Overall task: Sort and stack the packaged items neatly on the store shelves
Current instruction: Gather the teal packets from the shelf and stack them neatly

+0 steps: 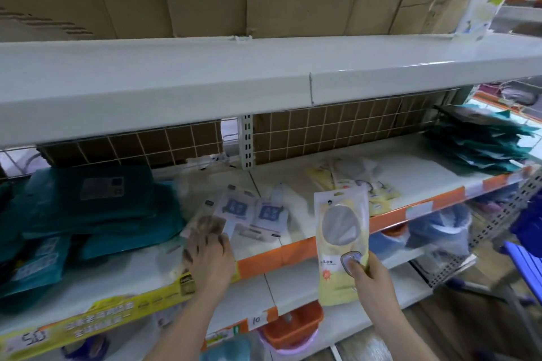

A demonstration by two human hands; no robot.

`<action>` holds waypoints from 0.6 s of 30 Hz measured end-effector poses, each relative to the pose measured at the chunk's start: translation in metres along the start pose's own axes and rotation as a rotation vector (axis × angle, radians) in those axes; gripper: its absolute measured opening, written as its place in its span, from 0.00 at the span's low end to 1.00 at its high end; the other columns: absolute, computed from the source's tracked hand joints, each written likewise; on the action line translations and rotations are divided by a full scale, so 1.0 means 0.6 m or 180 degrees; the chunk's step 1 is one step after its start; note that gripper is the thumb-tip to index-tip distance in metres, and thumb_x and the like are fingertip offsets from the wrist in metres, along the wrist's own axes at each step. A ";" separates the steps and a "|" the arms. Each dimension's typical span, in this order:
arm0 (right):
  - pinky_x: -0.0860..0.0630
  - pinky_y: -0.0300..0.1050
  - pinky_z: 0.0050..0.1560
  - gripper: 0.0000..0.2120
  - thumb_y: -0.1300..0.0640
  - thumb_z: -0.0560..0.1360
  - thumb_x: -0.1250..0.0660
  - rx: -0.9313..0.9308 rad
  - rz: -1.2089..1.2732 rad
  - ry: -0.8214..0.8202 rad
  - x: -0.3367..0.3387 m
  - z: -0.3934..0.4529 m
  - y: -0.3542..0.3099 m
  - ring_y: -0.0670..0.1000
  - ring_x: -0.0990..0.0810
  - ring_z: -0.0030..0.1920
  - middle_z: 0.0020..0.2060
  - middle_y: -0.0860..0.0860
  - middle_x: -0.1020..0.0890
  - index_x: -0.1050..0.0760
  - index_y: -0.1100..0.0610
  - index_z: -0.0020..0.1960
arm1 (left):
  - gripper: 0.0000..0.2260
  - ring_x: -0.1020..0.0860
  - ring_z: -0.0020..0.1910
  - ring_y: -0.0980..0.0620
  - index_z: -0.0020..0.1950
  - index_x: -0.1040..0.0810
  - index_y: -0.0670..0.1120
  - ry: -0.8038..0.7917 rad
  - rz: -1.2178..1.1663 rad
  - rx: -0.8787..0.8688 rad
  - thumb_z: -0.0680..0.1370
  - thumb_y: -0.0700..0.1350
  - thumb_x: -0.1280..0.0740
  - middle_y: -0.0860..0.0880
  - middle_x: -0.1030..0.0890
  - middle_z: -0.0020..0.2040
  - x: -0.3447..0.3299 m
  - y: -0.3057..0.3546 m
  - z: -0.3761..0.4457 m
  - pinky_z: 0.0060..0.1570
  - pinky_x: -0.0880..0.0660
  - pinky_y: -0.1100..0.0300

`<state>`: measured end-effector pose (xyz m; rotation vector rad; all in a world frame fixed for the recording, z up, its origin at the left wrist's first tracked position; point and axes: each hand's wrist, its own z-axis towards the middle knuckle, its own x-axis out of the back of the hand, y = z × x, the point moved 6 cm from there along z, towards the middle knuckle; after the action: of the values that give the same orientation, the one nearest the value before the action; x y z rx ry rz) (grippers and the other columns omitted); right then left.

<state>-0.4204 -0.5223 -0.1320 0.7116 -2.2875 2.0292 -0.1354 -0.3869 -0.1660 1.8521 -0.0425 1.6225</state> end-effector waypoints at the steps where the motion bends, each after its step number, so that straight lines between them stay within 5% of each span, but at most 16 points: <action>1: 0.30 0.45 0.38 0.04 0.61 0.77 0.36 0.0031 -0.0023 -0.0050 0.009 0.000 0.001 0.53 0.23 0.40 0.38 0.58 0.21 0.26 0.60 0.44 | 0.23 0.35 0.70 0.35 0.57 0.21 0.36 0.0072 -0.0088 0.0120 0.77 0.50 0.46 0.36 0.26 0.65 0.001 0.005 -0.003 0.66 0.42 0.38; 6: 0.34 0.34 0.30 0.08 0.60 0.78 0.37 0.0187 -0.0175 -0.0225 0.053 0.007 0.009 0.42 0.29 0.30 0.30 0.47 0.27 0.29 0.55 0.40 | 0.28 0.31 0.61 0.29 0.60 0.26 0.32 0.0403 0.0280 0.0152 0.68 0.48 0.25 0.28 0.26 0.60 -0.010 0.015 -0.010 0.58 0.34 0.36; 13: 0.36 0.34 0.29 0.09 0.60 0.78 0.38 0.0157 -0.0173 -0.0244 0.083 0.028 0.024 0.44 0.32 0.29 0.28 0.46 0.29 0.30 0.56 0.39 | 0.24 0.26 0.51 0.29 0.58 0.22 0.36 0.0702 0.0444 0.0042 0.64 0.41 0.23 0.29 0.23 0.52 -0.004 0.021 -0.002 0.53 0.32 0.38; 18: 0.38 0.33 0.28 0.12 0.60 0.79 0.38 0.0183 -0.0186 -0.0282 0.075 0.045 0.020 0.41 0.35 0.24 0.21 0.40 0.30 0.33 0.55 0.37 | 0.25 0.27 0.51 0.30 0.61 0.25 0.39 0.0378 0.0228 -0.0016 0.66 0.38 0.26 0.31 0.26 0.55 -0.013 0.034 0.034 0.52 0.30 0.41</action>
<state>-0.4568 -0.5616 -0.1347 0.8783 -2.2329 2.0859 -0.1284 -0.4162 -0.1640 1.7651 -0.0618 1.7771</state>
